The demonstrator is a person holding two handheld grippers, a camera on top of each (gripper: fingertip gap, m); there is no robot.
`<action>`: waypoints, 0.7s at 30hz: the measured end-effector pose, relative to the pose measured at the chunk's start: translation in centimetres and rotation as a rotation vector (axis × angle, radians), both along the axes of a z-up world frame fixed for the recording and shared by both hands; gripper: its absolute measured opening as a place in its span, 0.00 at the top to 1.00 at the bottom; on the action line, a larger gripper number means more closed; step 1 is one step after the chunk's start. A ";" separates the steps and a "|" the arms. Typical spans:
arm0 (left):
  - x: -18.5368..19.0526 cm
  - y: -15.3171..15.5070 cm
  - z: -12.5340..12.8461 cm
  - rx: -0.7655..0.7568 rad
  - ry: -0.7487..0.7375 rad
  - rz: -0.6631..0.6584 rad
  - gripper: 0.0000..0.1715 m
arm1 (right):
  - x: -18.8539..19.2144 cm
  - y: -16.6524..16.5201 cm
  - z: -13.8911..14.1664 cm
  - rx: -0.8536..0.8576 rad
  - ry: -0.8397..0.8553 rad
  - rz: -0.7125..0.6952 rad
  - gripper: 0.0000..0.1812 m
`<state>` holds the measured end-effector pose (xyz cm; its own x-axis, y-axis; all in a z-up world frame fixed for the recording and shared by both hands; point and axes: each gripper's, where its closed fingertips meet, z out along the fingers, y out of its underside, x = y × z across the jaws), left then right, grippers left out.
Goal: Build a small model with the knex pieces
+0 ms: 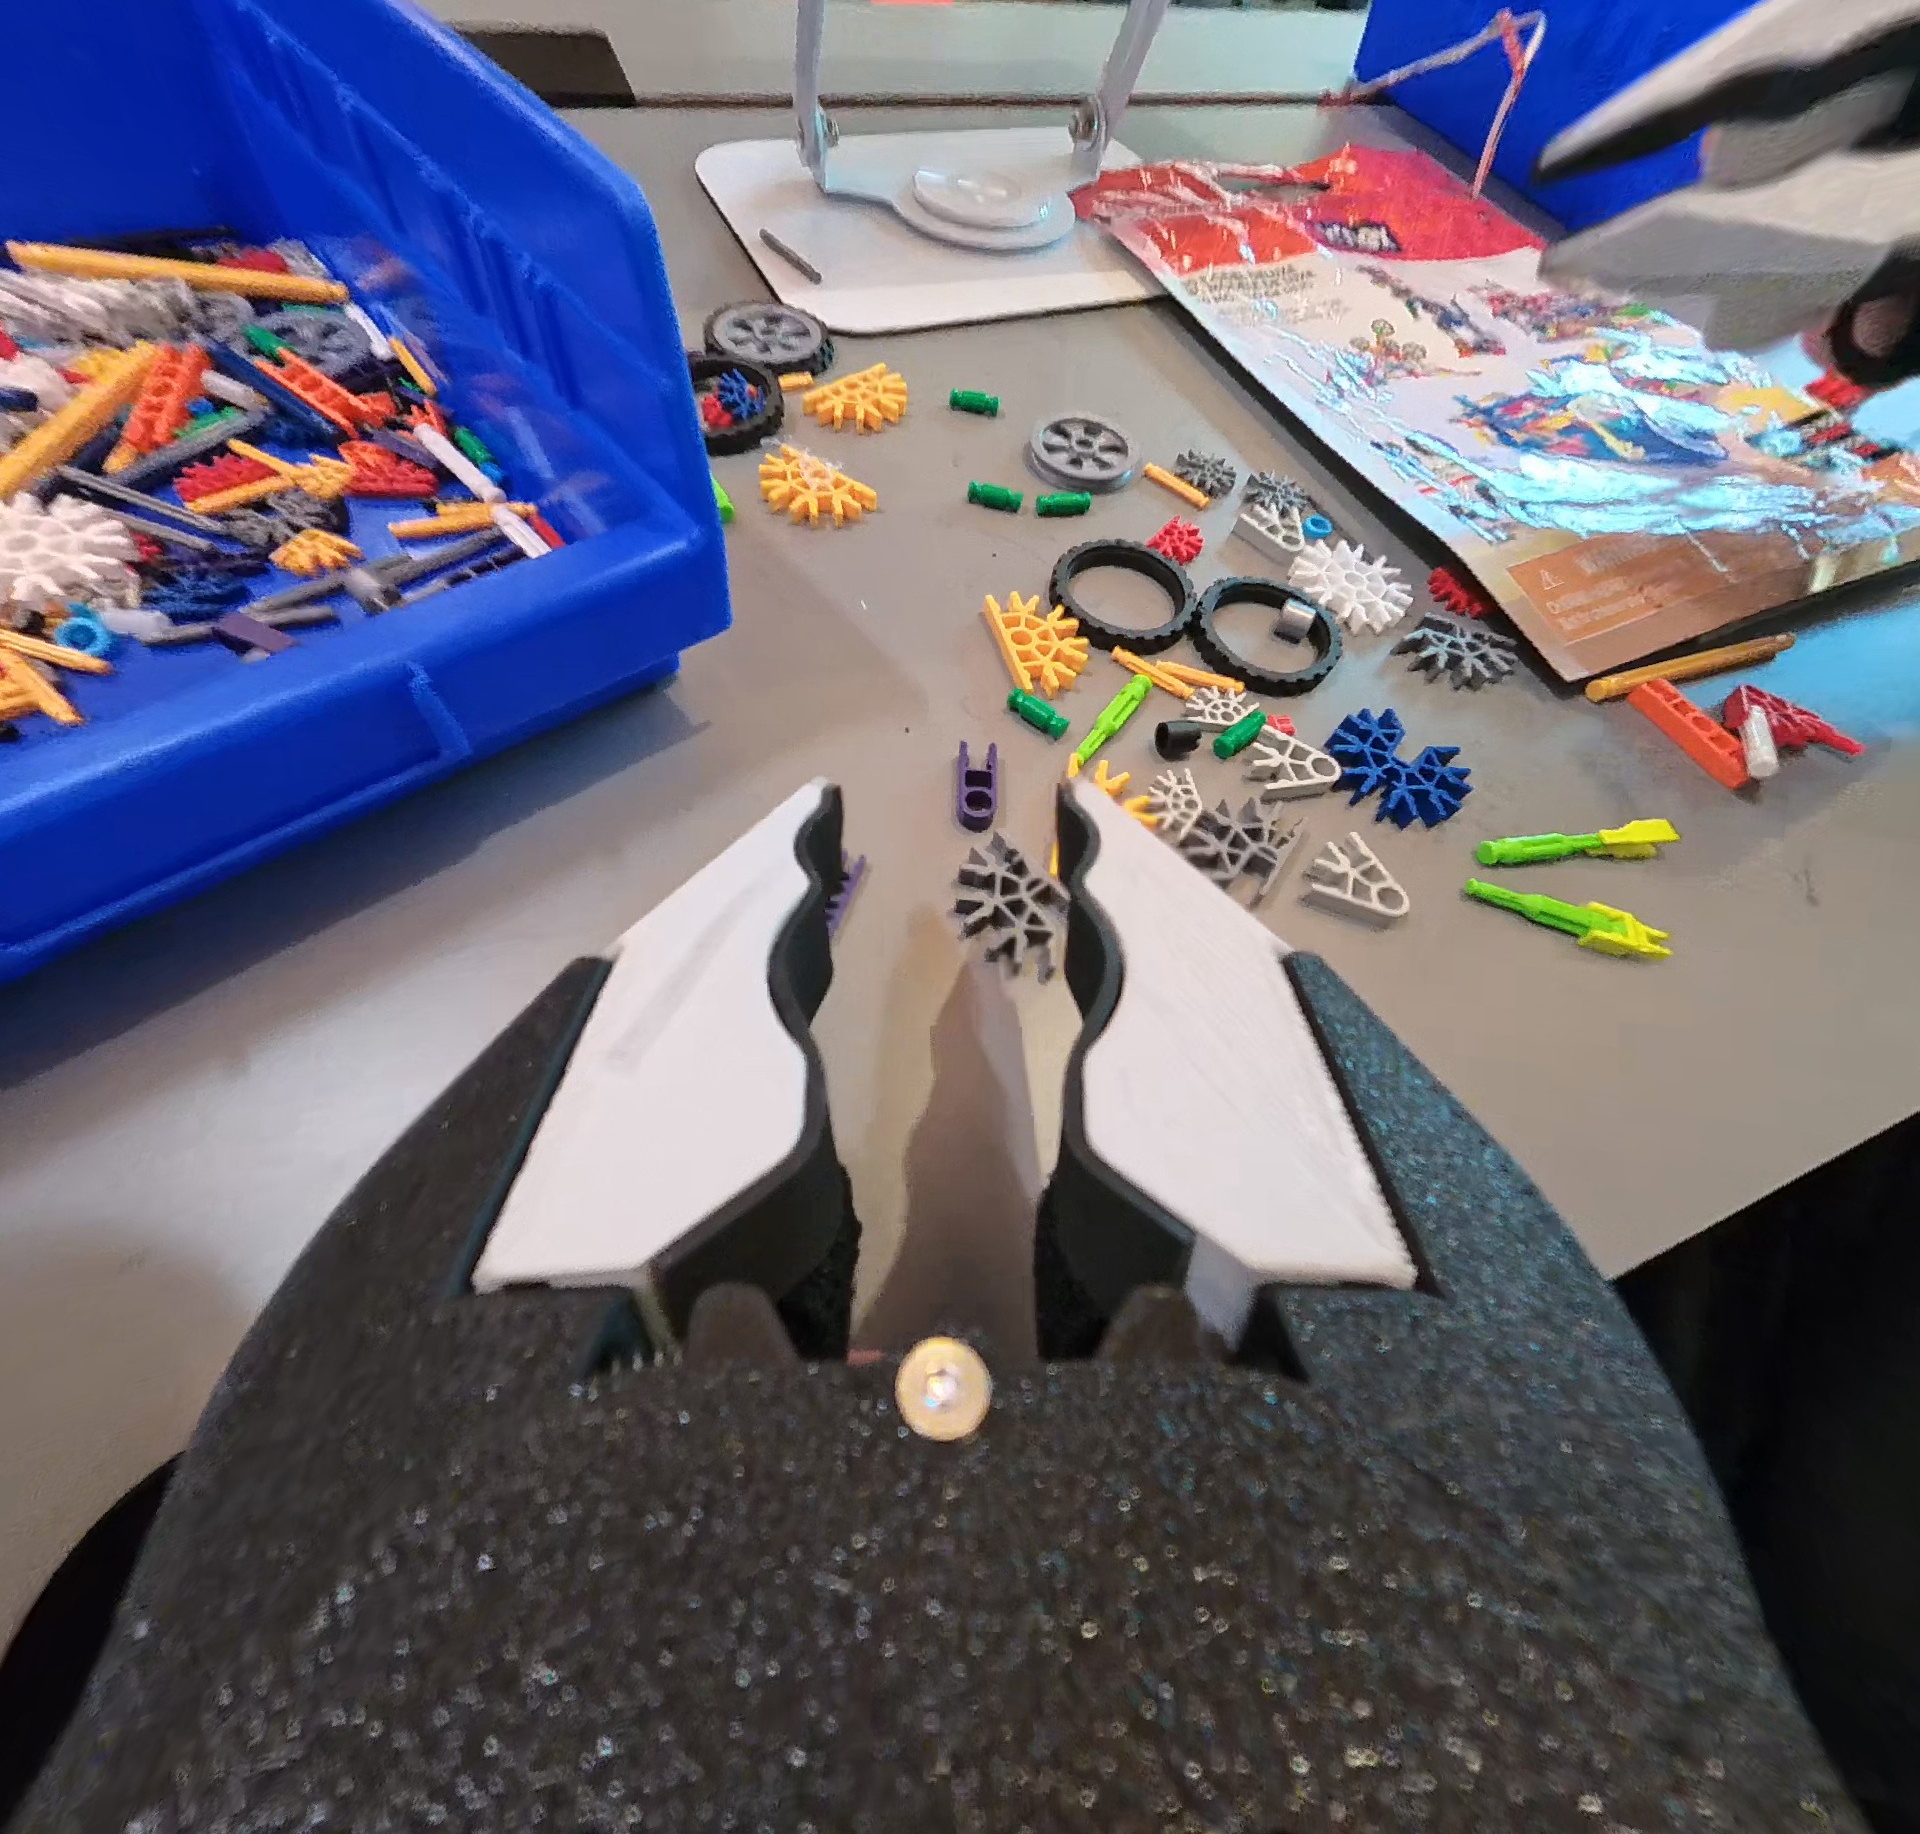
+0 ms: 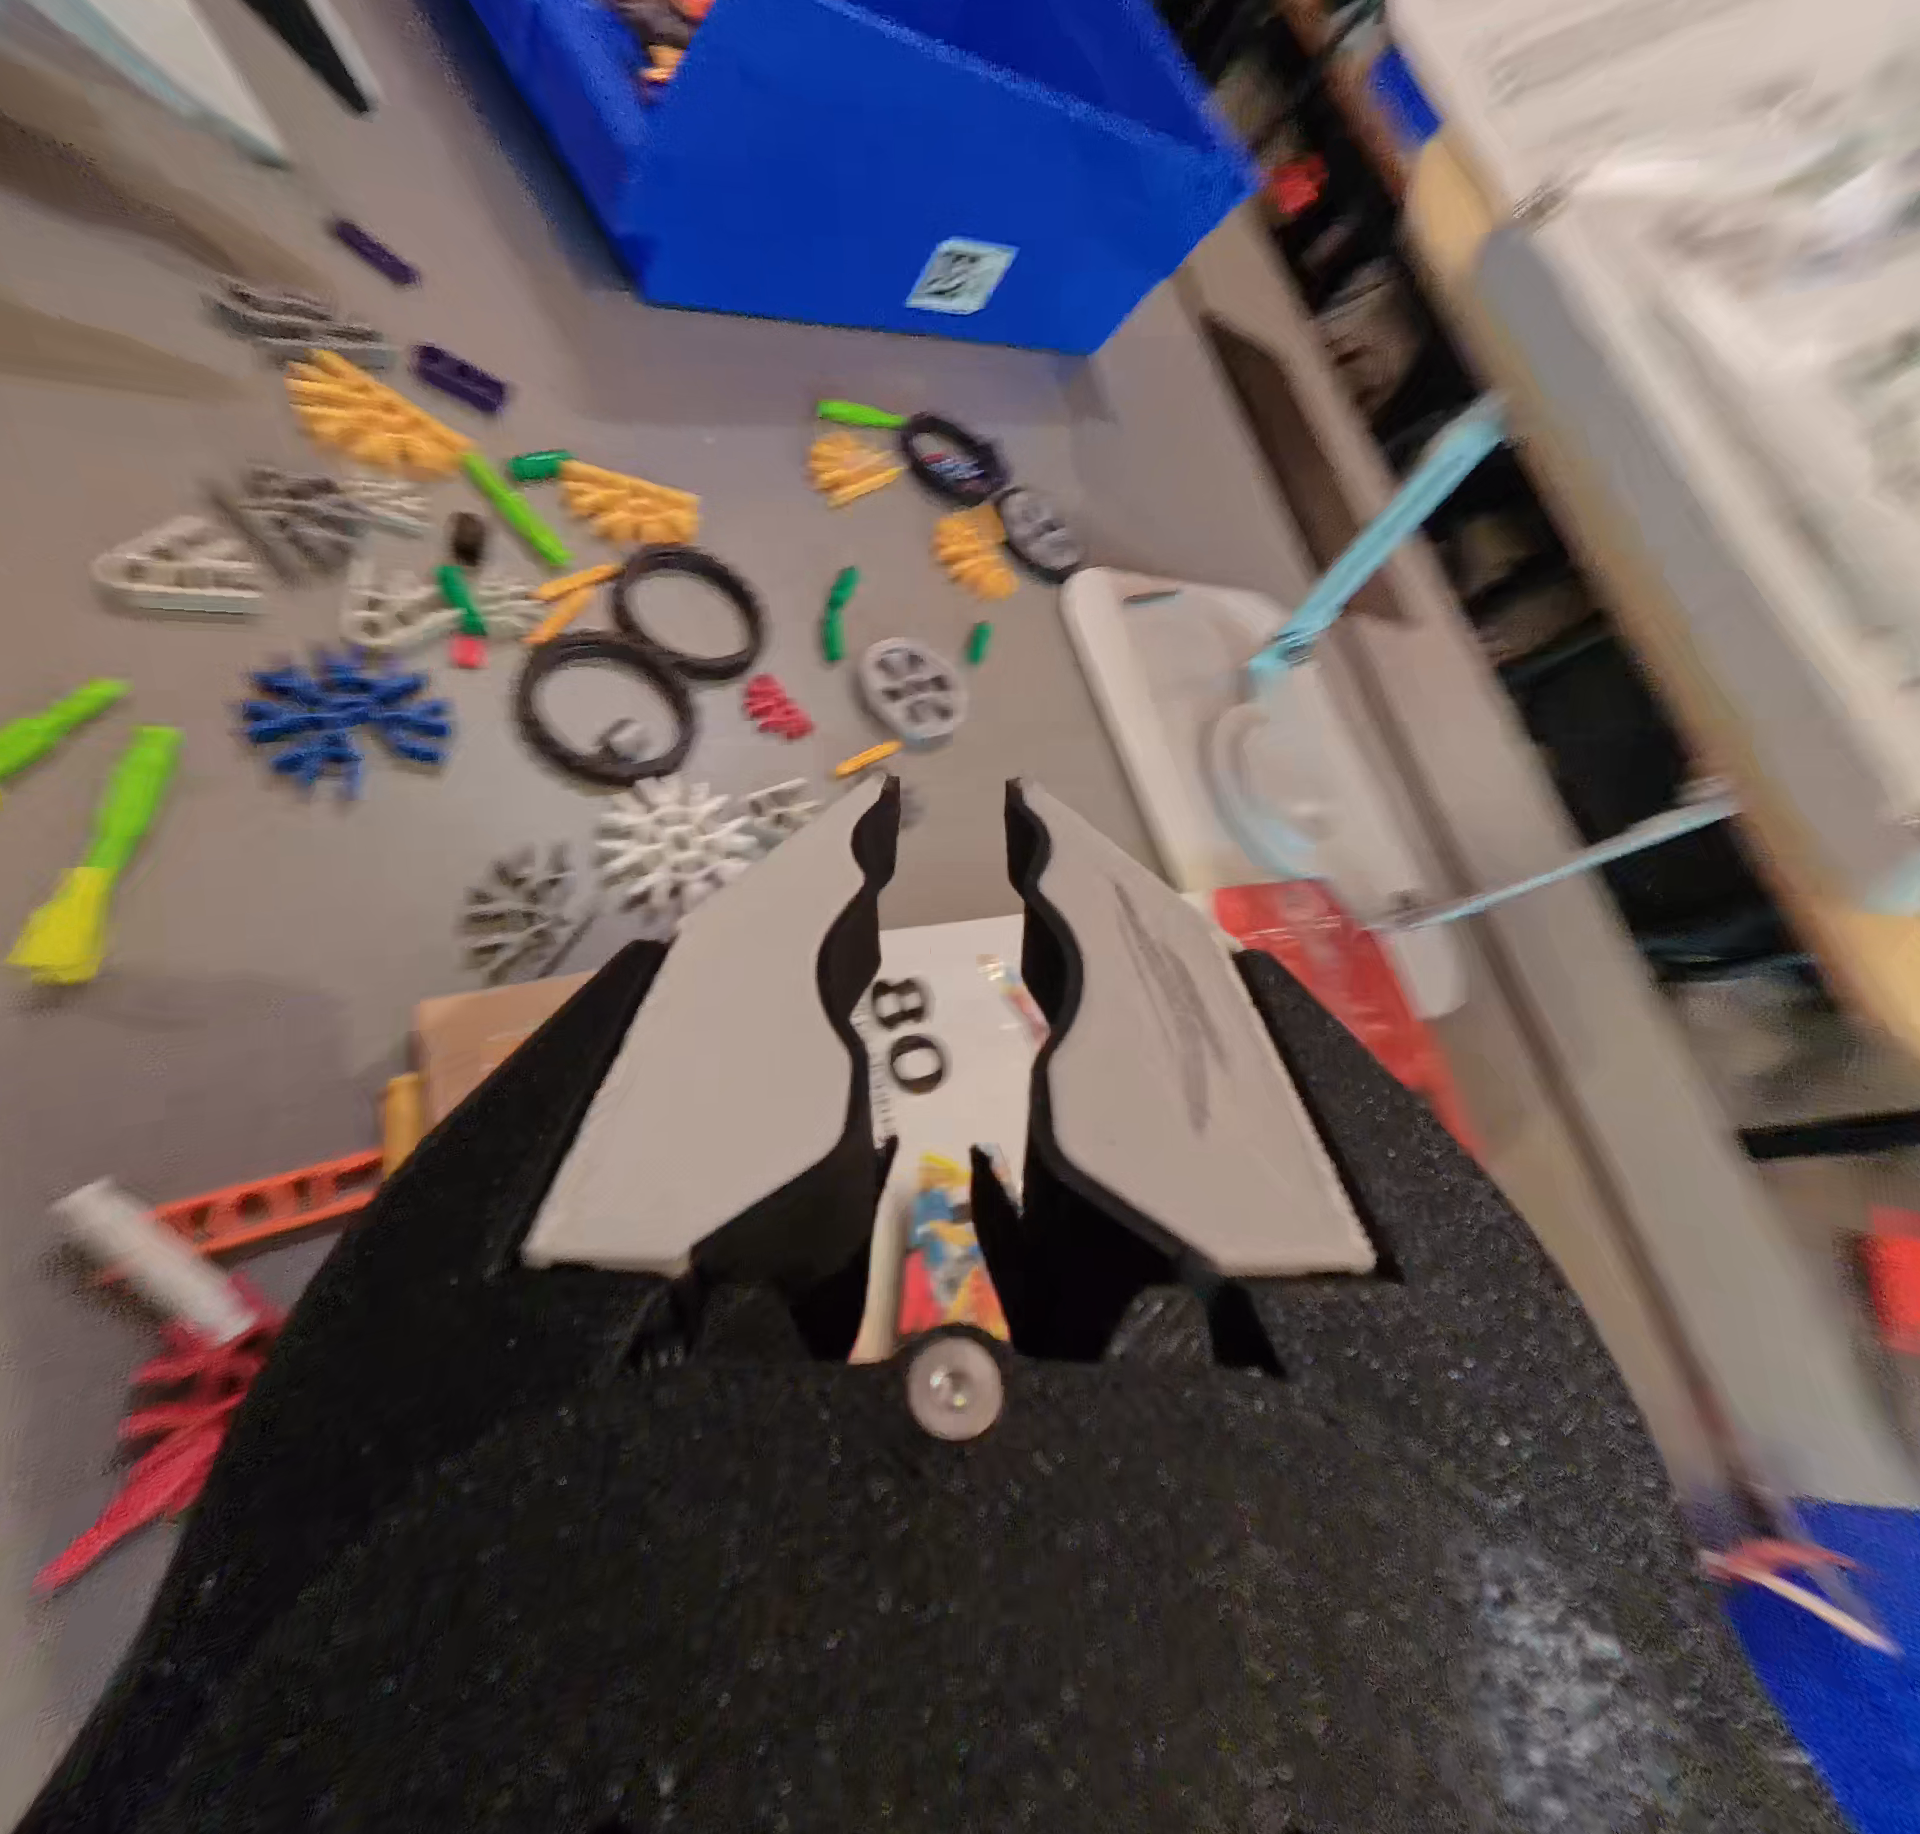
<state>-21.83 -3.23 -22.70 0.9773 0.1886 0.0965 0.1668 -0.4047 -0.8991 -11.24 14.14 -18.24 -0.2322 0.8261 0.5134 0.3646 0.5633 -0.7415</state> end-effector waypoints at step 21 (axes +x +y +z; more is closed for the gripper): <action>8.4 -0.5 0.6 -0.007 0.243 -0.174 0.73 | 6.7 -12.4 -8.2 -0.180 -0.577 0.523 0.93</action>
<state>-13.45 -3.73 -22.10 0.9893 0.0157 -0.1449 -0.1254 -0.4149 -0.9012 -4.57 1.73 -26.48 -0.8007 0.5957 0.0626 0.4407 0.6567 -0.6120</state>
